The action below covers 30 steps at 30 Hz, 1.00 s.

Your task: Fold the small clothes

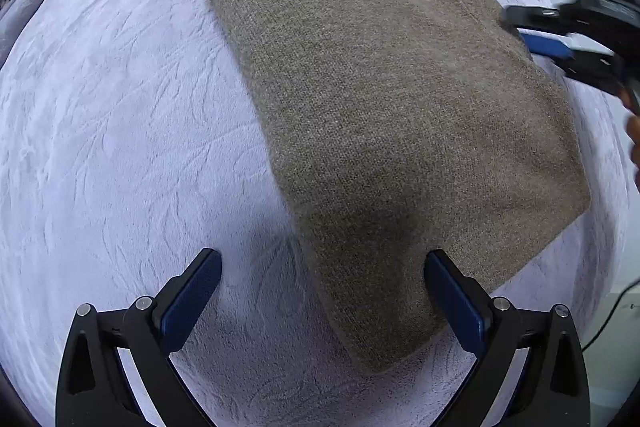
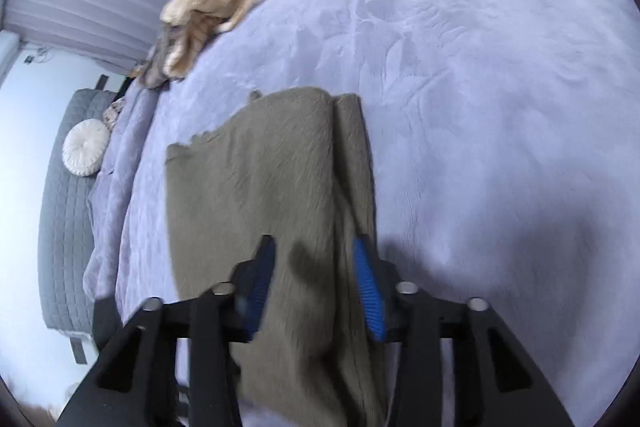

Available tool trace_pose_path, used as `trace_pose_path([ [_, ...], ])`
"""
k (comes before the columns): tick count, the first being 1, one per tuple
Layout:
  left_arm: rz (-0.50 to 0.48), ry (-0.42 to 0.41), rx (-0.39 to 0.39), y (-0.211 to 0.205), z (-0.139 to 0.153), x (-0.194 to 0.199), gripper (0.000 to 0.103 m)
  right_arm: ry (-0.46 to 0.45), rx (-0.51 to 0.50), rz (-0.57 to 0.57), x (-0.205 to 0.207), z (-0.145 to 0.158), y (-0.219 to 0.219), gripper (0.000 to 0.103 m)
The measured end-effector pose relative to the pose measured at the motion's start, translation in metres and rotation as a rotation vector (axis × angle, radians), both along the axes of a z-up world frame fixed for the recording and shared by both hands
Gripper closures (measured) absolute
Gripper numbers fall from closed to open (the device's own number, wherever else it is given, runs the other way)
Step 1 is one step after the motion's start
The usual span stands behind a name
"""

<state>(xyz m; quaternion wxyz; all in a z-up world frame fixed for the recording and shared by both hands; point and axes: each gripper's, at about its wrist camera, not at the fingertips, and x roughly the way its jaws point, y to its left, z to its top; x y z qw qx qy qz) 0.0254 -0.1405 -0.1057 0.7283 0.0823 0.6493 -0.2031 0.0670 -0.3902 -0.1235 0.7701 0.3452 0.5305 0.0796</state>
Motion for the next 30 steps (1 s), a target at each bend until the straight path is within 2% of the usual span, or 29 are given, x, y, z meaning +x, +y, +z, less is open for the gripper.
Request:
trace_pose_path([
  [1, 0.005, -0.001, 0.002, 0.001, 0.002, 0.0, 0.001, 0.021, 0.024, 0.003, 0.011, -0.007, 0.002, 0.092],
  [2, 0.013, -0.004, 0.0, 0.006, 0.004, -0.001, 0.001, 0.028, 0.008, 0.01, 0.018, -0.007, 0.006, 0.092],
  [5, 0.016, -0.015, -0.007, 0.009, 0.008, -0.004, 0.001, -0.035, -0.187, 0.087, 0.015, 0.01, 0.022, 0.094],
  [6, 0.017, -0.008, -0.007, 0.011, 0.006, -0.005, 0.001, -0.016, -0.248, 0.109, 0.014, 0.002, 0.024, 0.095],
  [7, 0.026, 0.001, -0.006, 0.012, 0.006, -0.005, 0.001, 0.009, -0.258, 0.109, 0.014, -0.009, 0.022, 0.095],
  [8, 0.037, 0.004, -0.007, 0.013, 0.008, -0.001, 0.001, 0.023, -0.227, 0.087, 0.014, -0.016, 0.017, 0.095],
  [10, 0.05, -0.034, -0.009, 0.016, 0.023, 0.0, 0.001, 0.014, -0.174, 0.046, 0.011, -0.014, 0.007, 0.094],
  [14, 0.103, -0.133, -0.043, 0.03, 0.062, 0.014, 0.003, 0.034, -0.243, 0.004, -0.004, 0.003, 0.002, 0.094],
  [15, 0.121, -0.143, -0.056, 0.033, 0.068, 0.021, 0.008, 0.029, -0.247, -0.009, -0.009, 0.009, 0.0, 0.094],
  [17, 0.15, -0.144, -0.08, 0.035, 0.075, 0.038, 0.046, -0.005, -0.204, -0.024, -0.014, 0.02, -0.001, 0.094],
  [20, 0.176, -0.123, -0.13, 0.025, 0.073, 0.065, 0.064, -0.06, -0.186, 0.018, -0.015, 0.039, 0.012, 0.094],
  [22, 0.187, -0.121, -0.15, 0.011, 0.062, 0.075, 0.064, -0.078, -0.171, 0.065, -0.008, 0.043, 0.03, 0.094],
  [24, 0.201, -0.097, -0.158, -0.004, 0.041, 0.078, 0.064, -0.069, -0.197, 0.119, -0.002, 0.038, 0.044, 0.094],
  [26, 0.203, -0.1, -0.132, -0.01, 0.027, 0.08, 0.064, -0.012, -0.27, 0.173, 0.005, 0.021, 0.057, 0.094],
  [27, 0.203, -0.103, -0.129, -0.014, 0.024, 0.083, 0.064, 0.02, -0.308, 0.195, 0.008, 0.007, 0.06, 0.102],
  [30, 0.174, -0.129, -0.1, -0.023, 0.026, 0.08, 0.064, 0.012, -0.278, 0.185, 0.005, -0.01, 0.047, 0.103],
])
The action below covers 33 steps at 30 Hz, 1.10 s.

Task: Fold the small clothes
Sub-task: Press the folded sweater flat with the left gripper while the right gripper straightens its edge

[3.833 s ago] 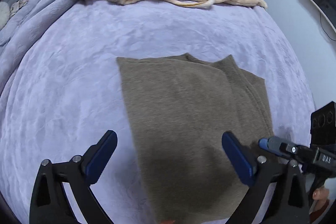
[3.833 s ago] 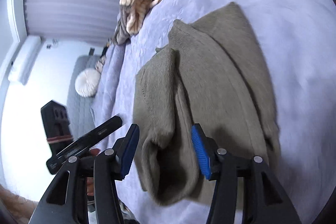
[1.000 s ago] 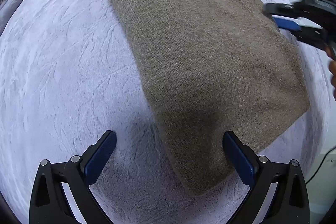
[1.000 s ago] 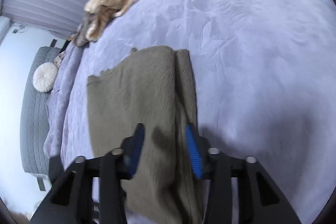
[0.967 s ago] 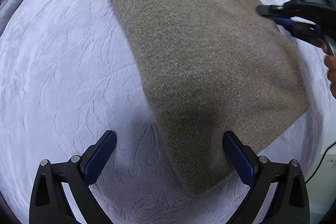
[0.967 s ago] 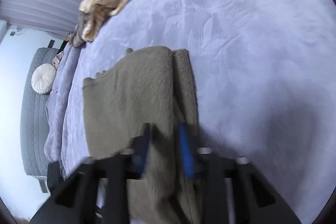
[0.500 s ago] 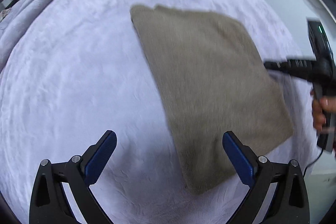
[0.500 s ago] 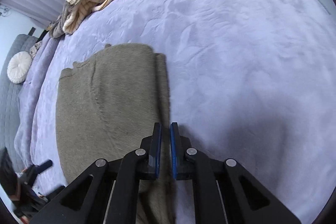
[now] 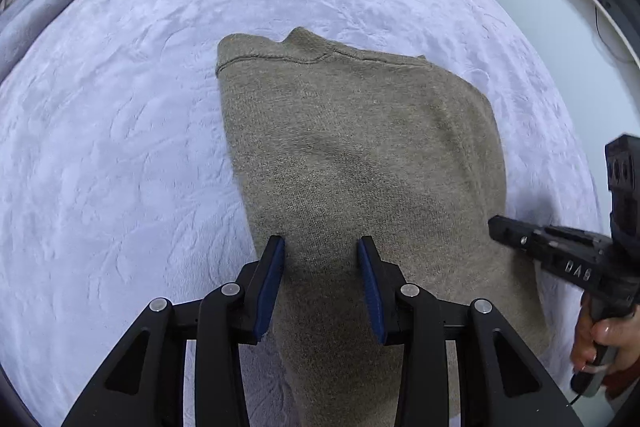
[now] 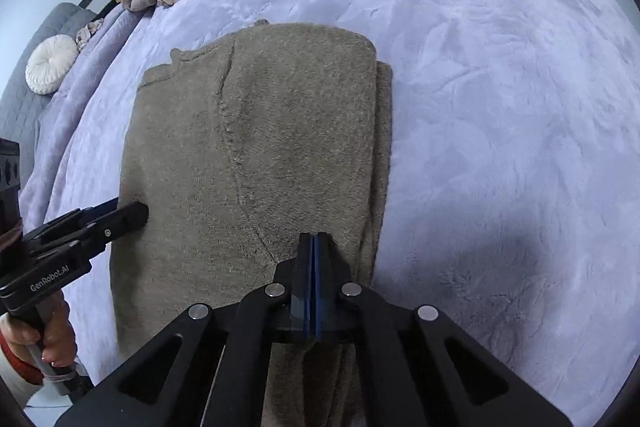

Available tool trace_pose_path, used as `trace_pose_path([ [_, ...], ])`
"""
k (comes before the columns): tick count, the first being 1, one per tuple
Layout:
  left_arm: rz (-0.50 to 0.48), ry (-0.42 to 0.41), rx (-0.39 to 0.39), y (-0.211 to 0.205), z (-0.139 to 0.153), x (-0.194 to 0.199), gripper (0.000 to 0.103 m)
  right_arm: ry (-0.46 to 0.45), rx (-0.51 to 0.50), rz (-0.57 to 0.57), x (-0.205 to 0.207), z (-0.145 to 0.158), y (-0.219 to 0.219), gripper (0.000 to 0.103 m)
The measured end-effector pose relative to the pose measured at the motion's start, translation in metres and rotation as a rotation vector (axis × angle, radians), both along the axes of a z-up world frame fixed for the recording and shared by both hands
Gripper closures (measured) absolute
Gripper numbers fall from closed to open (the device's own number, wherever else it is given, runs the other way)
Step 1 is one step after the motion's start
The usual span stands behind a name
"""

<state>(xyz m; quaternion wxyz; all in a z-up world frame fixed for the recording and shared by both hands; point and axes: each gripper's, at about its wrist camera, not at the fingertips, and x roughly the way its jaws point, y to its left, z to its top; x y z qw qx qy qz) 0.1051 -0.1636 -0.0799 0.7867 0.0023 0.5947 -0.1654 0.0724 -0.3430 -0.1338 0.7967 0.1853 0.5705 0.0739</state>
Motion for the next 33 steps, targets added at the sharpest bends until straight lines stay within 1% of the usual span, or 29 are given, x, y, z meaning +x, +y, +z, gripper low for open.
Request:
trace_pose_path([
  [1, -0.007, -0.008, 0.013, -0.002, 0.0, -0.001, 0.062, 0.003, 0.018, -0.014, -0.002, 0.0, -0.006, 0.103],
  [2, -0.004, -0.01, 0.026, -0.001, 0.0, 0.0, 0.057, 0.007, 0.025, -0.023, -0.003, 0.0, -0.008, 0.103],
  [4, 0.025, 0.01, 0.019, 0.002, 0.001, 0.002, 0.053, 0.009, 0.004, -0.013, -0.006, 0.003, -0.007, 0.103],
  [7, 0.055, 0.038, 0.004, 0.009, 0.004, 0.002, 0.053, 0.003, -0.014, -0.006, -0.013, 0.012, -0.006, 0.103],
  [11, 0.044, 0.029, 0.032, 0.007, 0.007, -0.002, 0.053, 0.017, 0.014, -0.05, -0.025, 0.018, -0.014, 0.103],
  [16, 0.061, 0.042, 0.035, 0.008, 0.008, -0.004, 0.053, 0.038, 0.033, -0.089, -0.038, 0.023, -0.024, 0.103],
  [21, 0.064, 0.043, 0.053, 0.006, 0.012, -0.007, 0.053, 0.052, 0.045, -0.101, -0.046, 0.024, -0.022, 0.102],
  [24, 0.066, 0.043, 0.064, 0.005, 0.014, -0.009, 0.053, 0.062, 0.059, -0.101, -0.051, 0.022, -0.021, 0.1],
  [27, 0.074, 0.056, 0.069, 0.004, 0.014, -0.01, 0.053, 0.068, 0.072, -0.102, -0.054, 0.021, -0.022, 0.1],
  [28, 0.078, 0.06, 0.07, 0.004, 0.014, -0.011, 0.047, 0.068, 0.076, -0.102, -0.055, 0.021, -0.023, 0.1],
  [29, 0.084, 0.062, 0.081, 0.003, 0.014, -0.011, 0.026, 0.069, 0.079, -0.103, -0.055, 0.02, -0.024, 0.1],
  [30, 0.089, 0.058, 0.093, 0.003, 0.014, -0.012, 0.018, 0.07, 0.082, -0.103, -0.056, 0.02, -0.025, 0.1],
  [31, 0.092, 0.049, 0.101, 0.003, 0.014, -0.014, 0.016, 0.071, 0.084, -0.104, -0.056, 0.02, -0.026, 0.1],
  [33, 0.089, 0.057, 0.104, 0.002, 0.013, -0.016, 0.016, 0.071, 0.09, -0.107, -0.056, 0.02, -0.028, 0.1],
])
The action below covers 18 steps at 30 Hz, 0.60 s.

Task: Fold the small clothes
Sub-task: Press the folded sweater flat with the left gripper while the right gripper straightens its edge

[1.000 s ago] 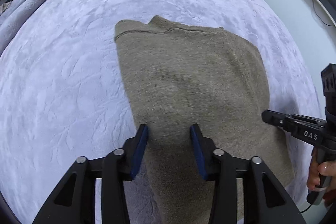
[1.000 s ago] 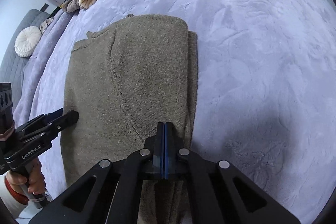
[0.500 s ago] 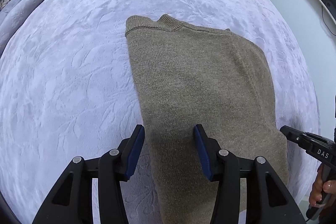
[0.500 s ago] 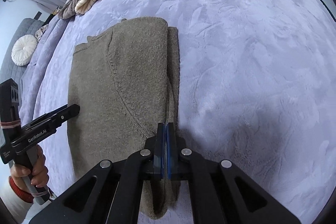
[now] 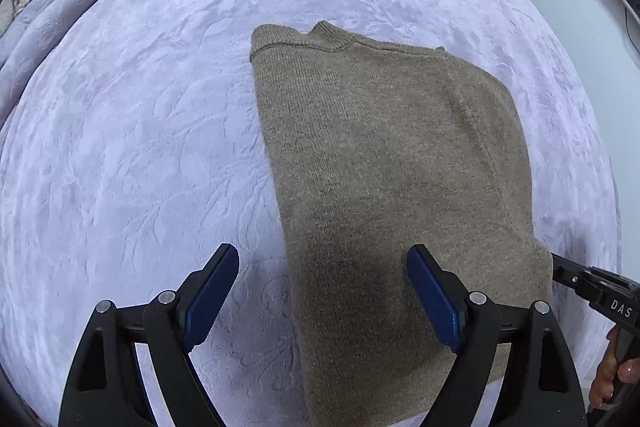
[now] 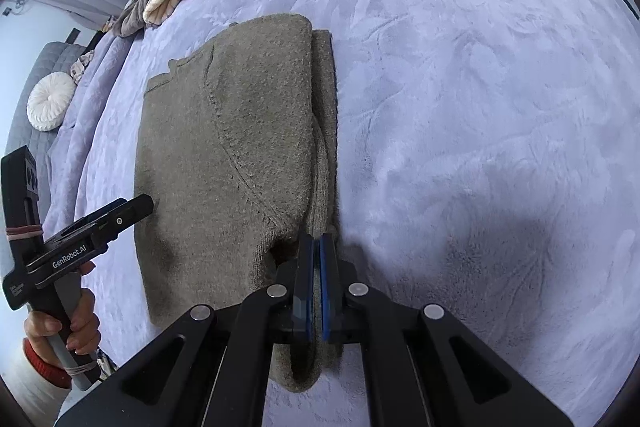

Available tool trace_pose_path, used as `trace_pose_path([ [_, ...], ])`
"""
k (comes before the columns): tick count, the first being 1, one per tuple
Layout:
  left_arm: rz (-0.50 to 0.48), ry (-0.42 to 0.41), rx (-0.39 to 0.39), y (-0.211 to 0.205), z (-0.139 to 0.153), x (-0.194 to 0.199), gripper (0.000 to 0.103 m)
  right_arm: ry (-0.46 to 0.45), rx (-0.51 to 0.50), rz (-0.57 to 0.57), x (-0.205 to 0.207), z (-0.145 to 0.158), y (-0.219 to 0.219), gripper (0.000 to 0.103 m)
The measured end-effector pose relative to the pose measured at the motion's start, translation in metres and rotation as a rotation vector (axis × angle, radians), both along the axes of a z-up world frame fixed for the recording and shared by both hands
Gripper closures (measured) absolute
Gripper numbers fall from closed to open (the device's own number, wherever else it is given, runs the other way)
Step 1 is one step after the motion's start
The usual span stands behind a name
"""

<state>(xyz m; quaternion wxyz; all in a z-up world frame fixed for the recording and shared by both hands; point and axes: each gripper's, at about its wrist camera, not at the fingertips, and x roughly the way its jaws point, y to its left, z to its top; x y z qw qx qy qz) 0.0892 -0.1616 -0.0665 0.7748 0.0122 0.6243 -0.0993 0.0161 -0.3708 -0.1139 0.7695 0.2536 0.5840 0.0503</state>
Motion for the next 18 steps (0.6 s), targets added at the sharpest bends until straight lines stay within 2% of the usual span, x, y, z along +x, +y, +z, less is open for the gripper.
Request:
trace_pose_path([
  [6, 0.008, 0.005, 0.009, -0.001, -0.002, -0.003, 0.016, -0.018, 0.082, -0.039, 0.008, -0.001, -0.011, 0.1],
  [12, 0.017, 0.015, 0.015, -0.001, -0.003, -0.001, 0.016, -0.06, 0.129, -0.064, 0.042, -0.01, -0.02, 0.097],
  [14, 0.022, 0.018, 0.016, -0.001, -0.004, -0.001, 0.016, -0.051, 0.134, -0.065, 0.054, -0.015, -0.02, 0.088],
  [15, 0.024, 0.02, 0.015, -0.001, -0.004, -0.001, 0.016, -0.055, 0.133, -0.064, 0.058, -0.016, -0.019, 0.08],
  [17, 0.031, 0.026, 0.022, 0.0, -0.004, 0.0, 0.0, -0.069, 0.132, -0.058, 0.063, -0.014, -0.018, 0.065],
  [18, 0.034, 0.02, 0.024, 0.001, -0.004, -0.001, 0.0, -0.075, 0.128, -0.056, 0.064, -0.013, -0.018, 0.059],
])
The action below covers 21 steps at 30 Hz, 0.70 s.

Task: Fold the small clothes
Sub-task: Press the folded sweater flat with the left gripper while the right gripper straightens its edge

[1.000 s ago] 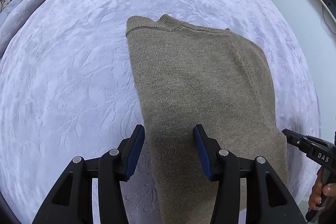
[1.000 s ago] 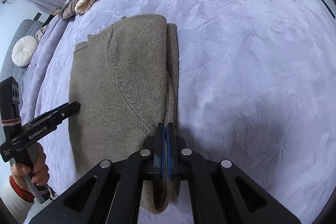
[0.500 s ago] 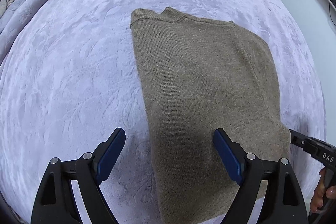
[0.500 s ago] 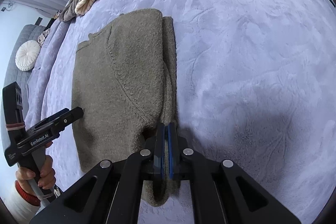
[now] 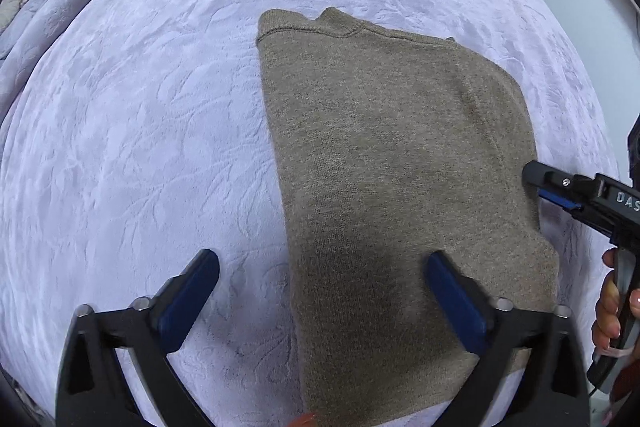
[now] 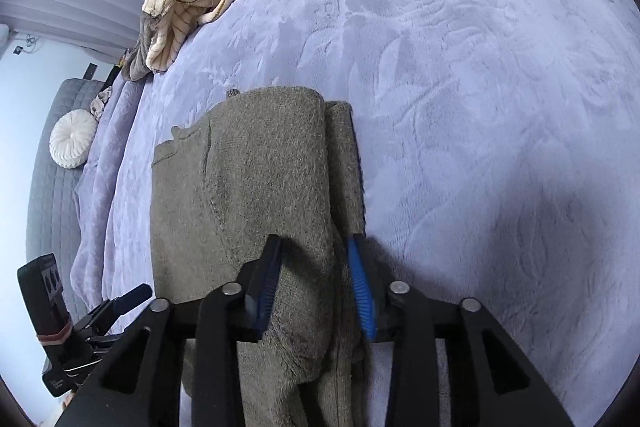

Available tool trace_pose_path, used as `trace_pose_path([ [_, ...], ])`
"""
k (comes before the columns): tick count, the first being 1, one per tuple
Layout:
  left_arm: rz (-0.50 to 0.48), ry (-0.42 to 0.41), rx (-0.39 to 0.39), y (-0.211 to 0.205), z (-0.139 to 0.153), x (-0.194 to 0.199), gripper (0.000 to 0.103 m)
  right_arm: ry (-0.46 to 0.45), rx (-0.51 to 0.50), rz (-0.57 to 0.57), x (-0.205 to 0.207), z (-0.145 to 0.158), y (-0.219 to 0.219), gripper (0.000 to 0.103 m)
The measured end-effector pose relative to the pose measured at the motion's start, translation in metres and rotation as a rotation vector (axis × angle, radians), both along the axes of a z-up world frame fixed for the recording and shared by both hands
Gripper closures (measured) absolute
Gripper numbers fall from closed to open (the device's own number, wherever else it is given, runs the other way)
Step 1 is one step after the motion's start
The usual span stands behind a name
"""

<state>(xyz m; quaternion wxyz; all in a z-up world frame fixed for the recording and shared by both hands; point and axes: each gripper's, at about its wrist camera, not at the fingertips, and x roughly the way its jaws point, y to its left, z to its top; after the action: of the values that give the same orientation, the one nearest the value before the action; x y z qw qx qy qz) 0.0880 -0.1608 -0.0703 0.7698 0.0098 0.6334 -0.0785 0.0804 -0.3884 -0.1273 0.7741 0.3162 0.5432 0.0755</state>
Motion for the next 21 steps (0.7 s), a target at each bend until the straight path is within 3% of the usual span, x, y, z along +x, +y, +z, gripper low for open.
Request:
trace_pose_path([
  [7, 0.007, 0.002, 0.011, 0.003, 0.0, 0.0, 0.0, -0.021, 0.06, 0.027, 0.01, -0.004, 0.001, 0.06],
  [8, 0.008, 0.003, 0.018, 0.003, 0.0, 0.0, 0.0, -0.021, 0.055, 0.039, 0.012, -0.004, 0.003, 0.064],
  [9, 0.009, 0.003, 0.026, 0.004, 0.0, 0.0, 0.0, -0.016, 0.027, 0.056, 0.014, -0.003, 0.006, 0.083],
  [10, 0.007, -0.002, 0.037, 0.004, 0.0, -0.001, 0.0, -0.022, 0.0, 0.069, 0.014, 0.0, 0.009, 0.091],
  [15, -0.02, -0.03, 0.081, -0.001, 0.003, -0.001, 0.0, -0.075, -0.144, 0.116, 0.007, 0.025, 0.017, 0.096],
  [21, -0.059, -0.012, 0.071, -0.007, 0.001, 0.002, 0.0, -0.018, -0.193, 0.131, 0.011, 0.002, 0.019, 0.096],
])
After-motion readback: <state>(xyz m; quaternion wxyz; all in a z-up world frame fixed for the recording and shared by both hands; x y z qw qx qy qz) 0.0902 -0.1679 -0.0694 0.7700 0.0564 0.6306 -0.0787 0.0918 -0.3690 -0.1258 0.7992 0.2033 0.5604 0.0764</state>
